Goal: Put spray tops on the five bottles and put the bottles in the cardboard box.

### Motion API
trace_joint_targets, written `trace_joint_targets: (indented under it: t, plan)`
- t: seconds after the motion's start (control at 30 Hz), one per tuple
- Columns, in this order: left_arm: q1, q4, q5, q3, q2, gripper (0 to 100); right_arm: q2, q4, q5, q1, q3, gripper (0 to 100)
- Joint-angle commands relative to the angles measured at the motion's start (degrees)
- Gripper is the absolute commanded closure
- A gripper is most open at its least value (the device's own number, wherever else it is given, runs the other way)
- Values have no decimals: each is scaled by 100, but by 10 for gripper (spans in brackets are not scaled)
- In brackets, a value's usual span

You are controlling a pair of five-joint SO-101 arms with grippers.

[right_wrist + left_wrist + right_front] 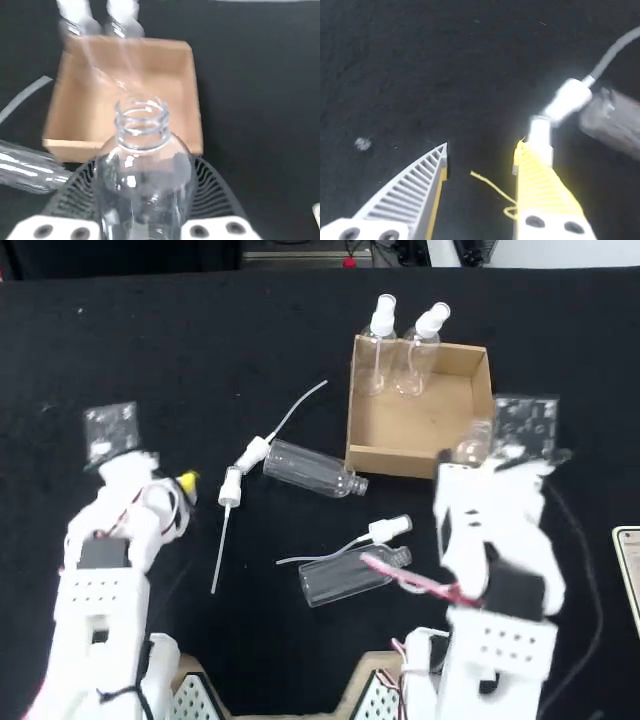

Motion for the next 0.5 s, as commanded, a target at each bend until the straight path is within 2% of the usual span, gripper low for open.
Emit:
trace_joint_targets:
  t: [0.0, 0.33, 0.47]
  plan:
    - [514, 475, -440, -1200, 1011, 791, -954, 9, 0, -554, 374, 981]
    - [1209, 2664, -501, -4338, 4484, 785, -2114, 53, 0, -642, 1130, 982]
    - [1209, 2971, -492, -5323, 5556, 785, -2308, 53, 0, -642, 1297, 982]
